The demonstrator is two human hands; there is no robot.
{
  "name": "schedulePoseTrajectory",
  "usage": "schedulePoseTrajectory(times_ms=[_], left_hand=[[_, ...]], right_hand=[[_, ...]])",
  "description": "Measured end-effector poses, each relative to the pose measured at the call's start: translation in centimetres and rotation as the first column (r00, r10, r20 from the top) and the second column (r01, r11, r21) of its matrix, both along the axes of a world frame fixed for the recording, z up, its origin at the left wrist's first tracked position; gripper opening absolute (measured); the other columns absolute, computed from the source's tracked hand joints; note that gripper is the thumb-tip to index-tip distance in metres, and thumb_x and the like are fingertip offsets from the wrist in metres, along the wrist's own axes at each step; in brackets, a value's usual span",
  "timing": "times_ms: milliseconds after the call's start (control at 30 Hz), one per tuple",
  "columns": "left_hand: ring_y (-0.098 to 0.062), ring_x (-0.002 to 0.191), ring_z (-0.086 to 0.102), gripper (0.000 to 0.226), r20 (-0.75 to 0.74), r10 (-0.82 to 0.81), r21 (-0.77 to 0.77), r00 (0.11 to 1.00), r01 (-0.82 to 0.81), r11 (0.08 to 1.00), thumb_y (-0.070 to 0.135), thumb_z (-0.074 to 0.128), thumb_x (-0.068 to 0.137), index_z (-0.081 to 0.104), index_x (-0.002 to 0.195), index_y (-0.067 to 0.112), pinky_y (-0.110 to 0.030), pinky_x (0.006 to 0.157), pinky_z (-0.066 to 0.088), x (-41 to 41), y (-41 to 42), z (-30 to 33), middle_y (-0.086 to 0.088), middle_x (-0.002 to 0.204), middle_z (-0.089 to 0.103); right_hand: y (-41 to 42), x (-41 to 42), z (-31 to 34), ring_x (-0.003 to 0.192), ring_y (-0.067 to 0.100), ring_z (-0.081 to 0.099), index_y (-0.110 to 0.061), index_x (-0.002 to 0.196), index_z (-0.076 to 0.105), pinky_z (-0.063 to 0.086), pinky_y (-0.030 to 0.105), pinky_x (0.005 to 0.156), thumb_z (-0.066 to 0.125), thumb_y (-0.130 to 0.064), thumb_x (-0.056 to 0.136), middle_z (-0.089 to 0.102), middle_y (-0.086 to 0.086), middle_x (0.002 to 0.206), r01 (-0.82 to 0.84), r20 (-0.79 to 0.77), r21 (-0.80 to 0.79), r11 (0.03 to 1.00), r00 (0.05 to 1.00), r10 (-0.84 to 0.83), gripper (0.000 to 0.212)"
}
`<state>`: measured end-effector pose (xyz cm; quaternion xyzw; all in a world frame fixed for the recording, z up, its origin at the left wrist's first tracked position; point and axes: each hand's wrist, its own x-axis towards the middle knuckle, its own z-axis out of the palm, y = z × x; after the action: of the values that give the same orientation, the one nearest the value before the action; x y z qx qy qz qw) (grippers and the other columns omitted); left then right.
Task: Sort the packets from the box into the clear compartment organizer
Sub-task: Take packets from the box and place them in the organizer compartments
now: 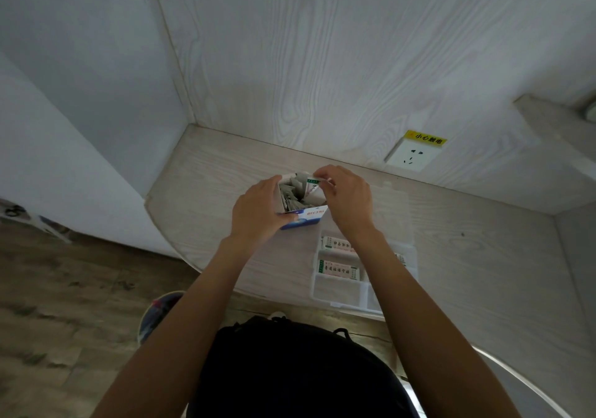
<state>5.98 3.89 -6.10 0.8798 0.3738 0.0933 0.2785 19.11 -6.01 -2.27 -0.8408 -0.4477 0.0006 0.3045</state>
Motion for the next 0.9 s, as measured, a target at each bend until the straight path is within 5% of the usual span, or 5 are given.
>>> schedulePoseTrajectory(times_ms=[233, 367, 467, 633, 900], left_hand=[[-0.024, 0.134, 0.032, 0.091, -0.075, -0.054, 0.057, 0.996, 0.058, 0.997, 0.053, 0.071, 0.072, 0.029, 0.143, 0.014, -0.038, 0.108, 0.03, 0.5, 0.3, 0.3, -0.006, 0.148, 0.034], [-0.026, 0.141, 0.02, 0.085, 0.233, -0.049, 0.082, 0.971, 0.03, 0.996, 0.067, 0.046, 0.076, 0.034, 0.142, 0.014, -0.043, 0.114, 0.02, 0.5, 0.1, 1.2, -0.008, 0.151, 0.027], [-0.018, 0.137, 0.025, 0.067, 0.375, -0.097, 0.018, 0.922, 0.097, 0.995, 0.05, 0.056, 0.085, 0.036, 0.14, 0.017, -0.03, 0.109, 0.025, 1.5, -0.1, 3.1, -0.003, 0.149, 0.032], [-0.005, 0.126, 0.034, 0.059, 0.331, -0.093, -0.295, 0.939, 0.196, 0.935, 0.037, 0.056, 0.091, 0.032, 0.143, 0.023, -0.024, 0.098, 0.033, 4.1, 0.2, 4.9, 0.003, 0.145, 0.039], [-0.01, 0.106, 0.052, 0.041, 0.292, -0.1, -0.48, 0.951, 0.236, 0.845, 0.039, 0.046, 0.095, 0.044, 0.134, 0.027, -0.01, 0.069, 0.038, 6.6, 2.2, 6.4, 0.004, 0.123, 0.058]], right_hand=[[-0.5, 0.3, 0.4, 0.074, 0.007, 0.06, -0.01, 0.089, 0.067, 0.046, 0.013, 0.067, 0.063, -0.005, 0.085, 0.068, -0.002, 0.085, 0.04, -0.136, 0.142, 0.989, 0.99, -0.02, 0.008], [-1.1, 0.8, 1.7, 0.07, 0.007, 0.056, -0.009, 0.091, 0.064, 0.04, 0.006, 0.062, 0.063, -0.006, 0.086, 0.064, -0.003, 0.082, 0.094, -0.205, 0.238, 0.967, 0.978, -0.045, 0.005], [-1.3, 1.6, 2.3, 0.072, 0.006, 0.057, -0.011, 0.091, 0.062, 0.045, 0.009, 0.066, 0.063, -0.007, 0.087, 0.063, -0.004, 0.081, 0.186, -0.38, 0.288, 0.939, 0.923, -0.067, 0.007], [-1.3, 2.7, 1.8, 0.074, 0.01, 0.06, -0.016, 0.088, 0.057, 0.055, 0.029, 0.071, 0.059, -0.006, 0.089, 0.061, -0.008, 0.081, 0.287, -0.606, 0.248, 0.925, 0.791, -0.083, 0.011], [-0.8, 3.7, 1.9, 0.078, 0.012, 0.057, -0.01, 0.091, 0.056, 0.052, 0.018, 0.064, 0.057, -0.002, 0.089, 0.058, -0.004, 0.083, 0.293, -0.718, 0.247, 0.924, 0.695, -0.028, 0.009]])
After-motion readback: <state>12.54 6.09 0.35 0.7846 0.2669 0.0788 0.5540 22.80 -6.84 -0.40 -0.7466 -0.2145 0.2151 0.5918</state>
